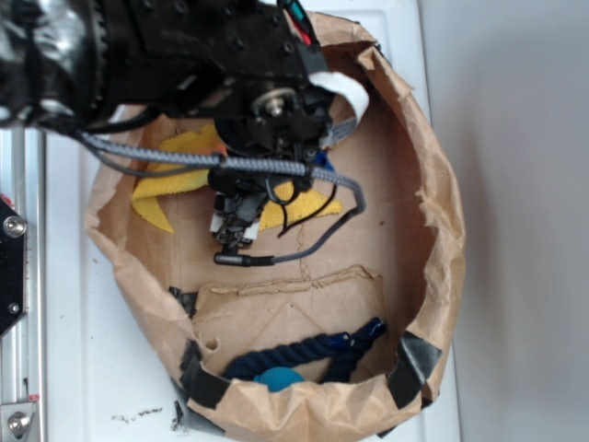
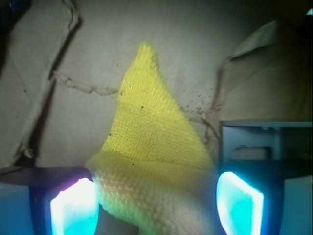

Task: Grab the yellow cloth.

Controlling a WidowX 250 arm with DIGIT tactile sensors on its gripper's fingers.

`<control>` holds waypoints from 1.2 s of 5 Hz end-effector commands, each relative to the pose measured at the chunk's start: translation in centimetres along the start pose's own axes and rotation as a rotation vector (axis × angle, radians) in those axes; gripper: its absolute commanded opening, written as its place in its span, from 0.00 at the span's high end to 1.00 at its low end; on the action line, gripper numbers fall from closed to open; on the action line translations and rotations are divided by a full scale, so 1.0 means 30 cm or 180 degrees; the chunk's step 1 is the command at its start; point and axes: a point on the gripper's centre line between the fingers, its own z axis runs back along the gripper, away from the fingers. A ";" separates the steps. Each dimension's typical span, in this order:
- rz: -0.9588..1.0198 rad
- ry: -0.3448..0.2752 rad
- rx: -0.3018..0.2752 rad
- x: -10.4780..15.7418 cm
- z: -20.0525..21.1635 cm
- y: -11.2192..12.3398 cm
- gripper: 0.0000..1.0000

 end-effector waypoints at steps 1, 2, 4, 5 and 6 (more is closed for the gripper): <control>-0.0077 -0.0044 0.0114 0.021 0.010 0.021 0.60; -0.0020 -0.0074 0.0105 0.023 0.005 0.000 1.00; 0.0076 -0.0326 -0.0019 0.037 0.119 0.025 1.00; 0.0168 -0.0472 -0.0070 0.050 0.199 0.032 1.00; 0.0394 -0.0665 -0.0159 0.038 0.254 0.059 1.00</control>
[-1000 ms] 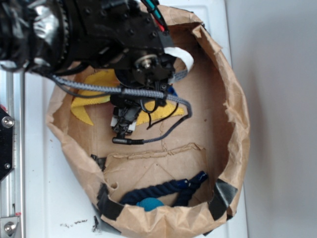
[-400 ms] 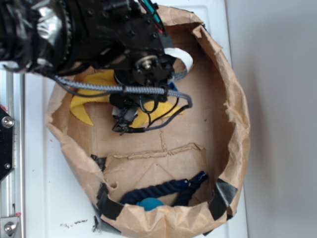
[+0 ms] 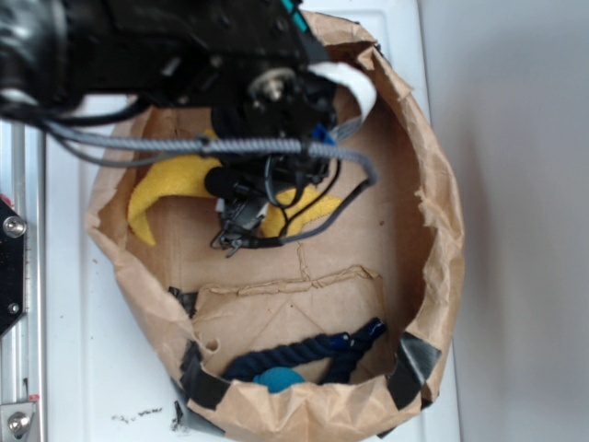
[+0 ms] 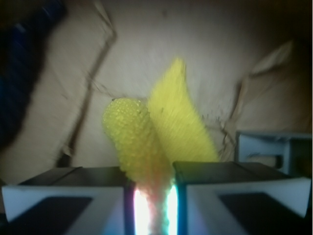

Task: Grab the yellow cloth.

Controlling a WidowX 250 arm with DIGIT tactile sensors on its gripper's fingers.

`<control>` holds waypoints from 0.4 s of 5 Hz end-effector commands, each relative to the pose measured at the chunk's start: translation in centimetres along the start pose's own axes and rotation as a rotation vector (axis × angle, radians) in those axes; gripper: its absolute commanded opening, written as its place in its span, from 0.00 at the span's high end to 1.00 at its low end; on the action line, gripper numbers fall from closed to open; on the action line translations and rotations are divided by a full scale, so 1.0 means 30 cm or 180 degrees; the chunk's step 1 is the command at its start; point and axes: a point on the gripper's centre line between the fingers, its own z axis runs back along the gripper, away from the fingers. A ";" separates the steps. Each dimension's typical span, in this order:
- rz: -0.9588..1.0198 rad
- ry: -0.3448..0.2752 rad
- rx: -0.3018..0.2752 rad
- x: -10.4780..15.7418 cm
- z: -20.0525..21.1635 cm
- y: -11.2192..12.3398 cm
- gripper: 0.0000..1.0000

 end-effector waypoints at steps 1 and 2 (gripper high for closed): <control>0.0461 -0.0382 0.0256 0.052 0.276 -0.005 1.00; 0.0523 -0.0372 0.0314 0.060 0.398 -0.035 1.00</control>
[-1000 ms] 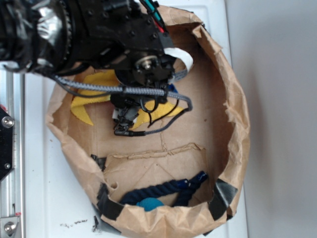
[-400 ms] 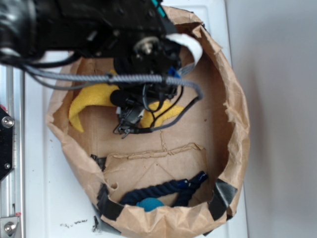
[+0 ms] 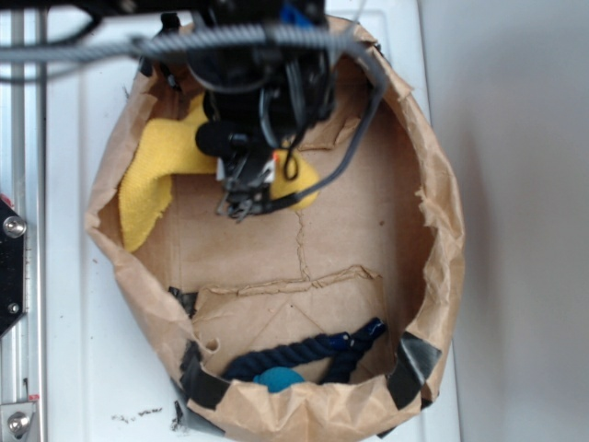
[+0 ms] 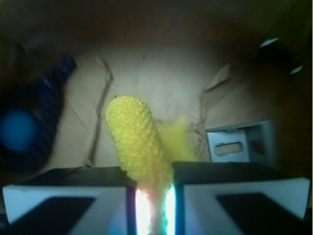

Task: Grab the yellow cloth.

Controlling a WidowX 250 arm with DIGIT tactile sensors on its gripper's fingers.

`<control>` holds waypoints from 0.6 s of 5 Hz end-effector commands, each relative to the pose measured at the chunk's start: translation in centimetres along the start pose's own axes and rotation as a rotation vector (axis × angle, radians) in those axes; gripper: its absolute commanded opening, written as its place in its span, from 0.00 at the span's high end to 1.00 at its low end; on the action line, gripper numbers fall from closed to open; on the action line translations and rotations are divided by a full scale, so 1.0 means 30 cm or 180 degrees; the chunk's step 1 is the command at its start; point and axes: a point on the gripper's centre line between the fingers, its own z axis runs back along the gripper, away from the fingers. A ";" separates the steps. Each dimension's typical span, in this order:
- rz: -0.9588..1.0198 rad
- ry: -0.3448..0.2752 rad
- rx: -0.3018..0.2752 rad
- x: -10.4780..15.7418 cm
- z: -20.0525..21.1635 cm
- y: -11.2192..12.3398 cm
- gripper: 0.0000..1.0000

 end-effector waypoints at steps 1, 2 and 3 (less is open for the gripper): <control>0.0090 -0.0085 0.0350 0.079 0.257 -0.073 1.00; 0.0114 -0.0036 0.0255 0.098 0.262 -0.106 1.00; 0.0003 0.0040 0.0335 0.101 0.254 -0.115 1.00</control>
